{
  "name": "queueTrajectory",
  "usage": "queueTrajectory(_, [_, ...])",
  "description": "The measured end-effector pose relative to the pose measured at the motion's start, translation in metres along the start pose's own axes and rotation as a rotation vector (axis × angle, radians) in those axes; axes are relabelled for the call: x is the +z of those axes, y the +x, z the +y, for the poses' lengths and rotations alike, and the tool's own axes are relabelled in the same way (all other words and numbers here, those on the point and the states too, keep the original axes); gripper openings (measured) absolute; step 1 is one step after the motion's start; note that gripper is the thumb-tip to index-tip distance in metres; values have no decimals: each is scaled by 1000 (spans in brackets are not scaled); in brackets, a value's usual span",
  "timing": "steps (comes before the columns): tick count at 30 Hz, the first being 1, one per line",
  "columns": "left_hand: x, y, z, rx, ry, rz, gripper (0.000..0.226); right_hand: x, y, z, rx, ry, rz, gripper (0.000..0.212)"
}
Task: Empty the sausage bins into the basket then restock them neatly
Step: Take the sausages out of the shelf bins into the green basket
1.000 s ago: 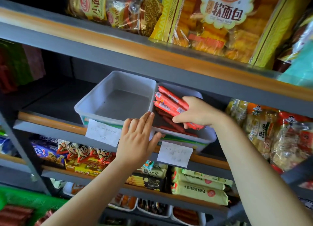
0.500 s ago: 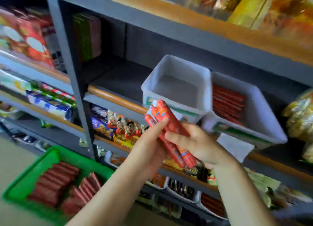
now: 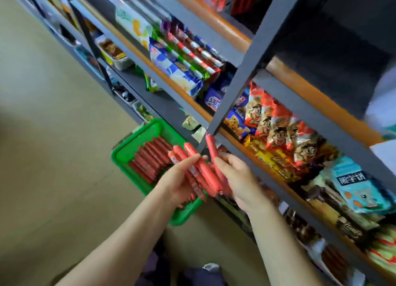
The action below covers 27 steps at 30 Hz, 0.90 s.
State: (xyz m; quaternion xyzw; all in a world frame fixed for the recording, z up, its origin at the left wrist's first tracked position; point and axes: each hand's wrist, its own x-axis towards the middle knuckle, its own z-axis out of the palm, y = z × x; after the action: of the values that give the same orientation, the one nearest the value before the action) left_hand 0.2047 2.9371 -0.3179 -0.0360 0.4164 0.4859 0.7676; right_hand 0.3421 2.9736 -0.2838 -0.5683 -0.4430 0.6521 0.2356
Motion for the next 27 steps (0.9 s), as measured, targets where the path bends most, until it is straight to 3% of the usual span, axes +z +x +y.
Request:
queueTrajectory(6, [-108,48,19,-48,-65,189,18,44,79,69,136,-81,38,10])
queueTrajectory(12, [-195,104,-13,-158,-17,340,20,64,135,169,433,-209,-46,31])
queueTrajectory(14, [-214,120,-26,-183,-22,369,17,69,146,193,455,-203,-42,23])
queueTrajectory(20, [-250,152,-51,-194,-52,380,16,67,185,250,434,-186,197,12])
queueTrajectory(22, [-254,158,-54,-176,-66,367,16,54,195,264,311,-475,272,14])
queueTrajectory(25, [-253,166,-57,-156,-48,352,16,40,198,277,112,-1211,222,39])
queueTrajectory(27, [-250,171,-58,-140,-31,353,16,42,199,277,55,-1219,196,41])
